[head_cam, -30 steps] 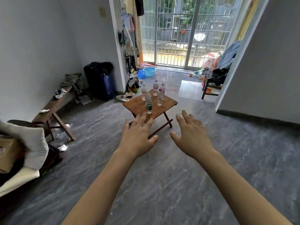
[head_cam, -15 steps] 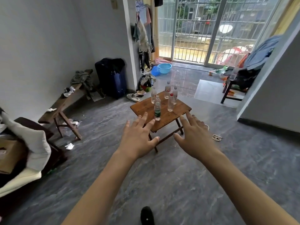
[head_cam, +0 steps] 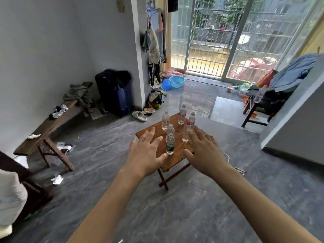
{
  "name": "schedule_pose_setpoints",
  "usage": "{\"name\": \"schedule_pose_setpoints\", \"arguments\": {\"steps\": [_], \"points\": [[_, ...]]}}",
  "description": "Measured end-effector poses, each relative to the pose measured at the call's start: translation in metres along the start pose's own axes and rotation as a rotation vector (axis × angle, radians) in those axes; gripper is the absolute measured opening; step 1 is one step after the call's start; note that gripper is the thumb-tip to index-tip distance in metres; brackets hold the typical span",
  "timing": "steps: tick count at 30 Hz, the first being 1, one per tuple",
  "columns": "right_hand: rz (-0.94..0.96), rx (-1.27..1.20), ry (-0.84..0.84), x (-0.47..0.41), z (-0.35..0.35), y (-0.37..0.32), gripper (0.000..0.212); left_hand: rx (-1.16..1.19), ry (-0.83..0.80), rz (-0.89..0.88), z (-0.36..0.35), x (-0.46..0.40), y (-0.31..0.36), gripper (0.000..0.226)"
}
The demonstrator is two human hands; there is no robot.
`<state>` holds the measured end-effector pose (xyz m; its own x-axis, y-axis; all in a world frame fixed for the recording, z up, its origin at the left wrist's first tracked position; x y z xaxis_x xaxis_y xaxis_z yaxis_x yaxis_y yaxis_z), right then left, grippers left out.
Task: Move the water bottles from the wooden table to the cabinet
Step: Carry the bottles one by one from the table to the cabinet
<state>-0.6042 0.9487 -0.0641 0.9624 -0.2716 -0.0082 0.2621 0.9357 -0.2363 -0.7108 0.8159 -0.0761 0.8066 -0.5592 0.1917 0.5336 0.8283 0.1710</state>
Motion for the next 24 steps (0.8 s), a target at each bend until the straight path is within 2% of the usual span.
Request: {"name": "schedule_pose_setpoints", "arguments": {"steps": [11,16,24], "points": [[-0.057,-0.051,-0.038,-0.095,-0.017,0.065,0.074,0.016,-0.058,0.015,-0.007,-0.112,-0.001,0.070],[-0.096,-0.111,-0.054,-0.127,-0.032,0.120,0.074,0.020,-0.114,0.048,-0.023,-0.159,0.002,0.069],[-0.089,-0.167,-0.108,-0.206,-0.064,0.196,0.072,-0.018,-0.204,0.071,-0.054,-0.262,0.047,0.069]]}}
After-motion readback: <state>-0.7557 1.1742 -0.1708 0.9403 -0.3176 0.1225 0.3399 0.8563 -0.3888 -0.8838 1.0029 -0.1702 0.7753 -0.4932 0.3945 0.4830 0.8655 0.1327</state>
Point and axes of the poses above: each hand's wrist, its own x-axis away from the middle knuckle, its own z-axis out of the back of the hand, y = z × x, the point moved 9 cm from there along -x, towards the middle knuckle, and after that the axes turned 15 degrees about z, right-handed, at the moved point
